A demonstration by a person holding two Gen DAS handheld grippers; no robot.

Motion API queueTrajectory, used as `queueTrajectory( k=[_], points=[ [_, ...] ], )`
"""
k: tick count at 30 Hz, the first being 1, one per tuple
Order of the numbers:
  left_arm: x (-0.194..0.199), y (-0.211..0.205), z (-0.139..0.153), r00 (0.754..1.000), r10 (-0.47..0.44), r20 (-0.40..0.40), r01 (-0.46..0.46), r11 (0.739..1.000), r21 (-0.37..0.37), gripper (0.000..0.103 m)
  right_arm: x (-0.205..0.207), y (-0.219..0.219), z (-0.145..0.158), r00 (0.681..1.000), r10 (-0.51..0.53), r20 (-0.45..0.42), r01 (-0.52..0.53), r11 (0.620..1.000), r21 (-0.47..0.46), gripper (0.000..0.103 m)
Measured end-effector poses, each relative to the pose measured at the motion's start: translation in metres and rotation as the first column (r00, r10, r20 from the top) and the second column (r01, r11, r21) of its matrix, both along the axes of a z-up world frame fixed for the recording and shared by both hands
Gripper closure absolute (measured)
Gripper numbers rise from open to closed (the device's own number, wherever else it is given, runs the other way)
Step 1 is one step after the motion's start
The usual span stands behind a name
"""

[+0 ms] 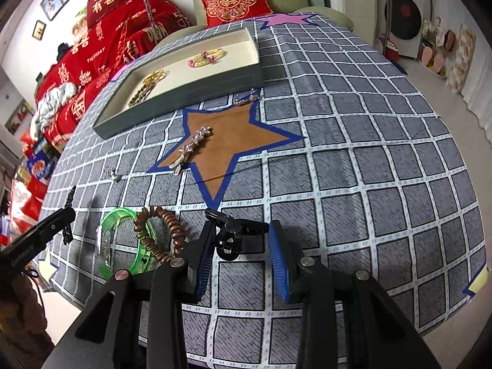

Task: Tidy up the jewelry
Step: 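Lift the black hair clip with the left tool toward the tray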

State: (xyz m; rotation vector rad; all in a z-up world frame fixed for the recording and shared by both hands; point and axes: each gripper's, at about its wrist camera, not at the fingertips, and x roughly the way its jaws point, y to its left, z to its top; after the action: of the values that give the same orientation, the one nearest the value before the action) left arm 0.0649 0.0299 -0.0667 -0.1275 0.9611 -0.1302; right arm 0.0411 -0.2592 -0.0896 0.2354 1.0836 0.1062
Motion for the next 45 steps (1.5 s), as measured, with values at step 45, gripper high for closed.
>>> queueTrajectory(
  k=[45],
  points=[
    [0.221, -0.049, 0.035, 0.994, -0.107, 0.030, 0.106, 0.994, 0.040, 0.059, 0.232, 0.025, 0.047, 0.990, 0.104, 0.091, -0.104, 0.995, -0.003, 0.065]
  ],
)
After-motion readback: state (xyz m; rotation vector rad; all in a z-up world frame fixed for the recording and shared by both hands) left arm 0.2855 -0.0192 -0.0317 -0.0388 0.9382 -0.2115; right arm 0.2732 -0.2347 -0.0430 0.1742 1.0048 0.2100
